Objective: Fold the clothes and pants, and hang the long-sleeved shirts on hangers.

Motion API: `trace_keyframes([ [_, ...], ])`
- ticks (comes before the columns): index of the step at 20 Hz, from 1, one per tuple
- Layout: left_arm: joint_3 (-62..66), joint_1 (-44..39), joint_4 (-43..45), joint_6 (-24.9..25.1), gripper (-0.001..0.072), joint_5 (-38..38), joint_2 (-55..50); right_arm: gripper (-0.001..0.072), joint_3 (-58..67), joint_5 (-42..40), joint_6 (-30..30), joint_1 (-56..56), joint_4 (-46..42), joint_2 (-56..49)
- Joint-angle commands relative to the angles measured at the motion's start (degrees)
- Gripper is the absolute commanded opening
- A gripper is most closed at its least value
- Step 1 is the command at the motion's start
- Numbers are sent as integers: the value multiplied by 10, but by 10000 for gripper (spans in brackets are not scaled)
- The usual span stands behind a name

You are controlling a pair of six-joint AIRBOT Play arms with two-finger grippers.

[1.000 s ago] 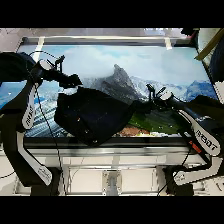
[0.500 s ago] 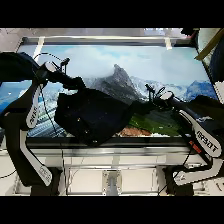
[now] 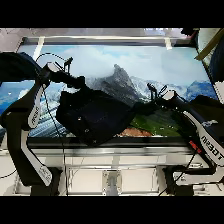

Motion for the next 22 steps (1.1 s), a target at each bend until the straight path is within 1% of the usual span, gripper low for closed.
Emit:
trace_keyframes([
  [1, 0, 3, -5, 0, 22, -1, 0, 525, -30, -24, 24, -19, -10, 7],
  [4, 0, 8, -5, 0, 22, -9, 1, 525, -74, -121, 23, -41, 47, 6],
  [5, 0, 9, -4, 0, 22, -9, 1, 525, -75, -136, 6, -43, 73, 5],
  [6, 0, 10, -5, 0, 22, -8, 1, 526, -74, -141, -29, -43, 111, 3],
  [7, 0, 10, -5, 0, 22, -7, 1, 526, -71, -136, -76, -41, 155, -3],
  [8, 0, 11, -5, 0, 22, -8, 1, 525, -71, -133, -100, -42, 180, -9],
  [10, 0, 11, -5, 0, 22, -12, 1, 525, -71, -134, -104, -42, 188, -23],
  [13, 0, 11, -5, 0, 22, -11, 0, 525, -71, -95, -120, -41, 188, -35],
  [15, 0, 11, -5, 0, 22, -11, 0, 523, -70, -85, -130, -39, 193, -40],
  [19, 0, 11, -5, 0, 22, -11, 1, 441, -71, -56, -145, -13, 193, -44],
  [20, 0, 11, -5, 0, 22, -11, 1, 411, -70, -62, -145, -5, 195, -47],
  [21, 0, 11, -5, 0, 22, -11, 1, 283, -70, -76, -145, 2, 201, -49],
  [22, 0, 11, -5, 0, 21, -11, 2, 17, -67, -98, -145, 4, 214, -49],
])
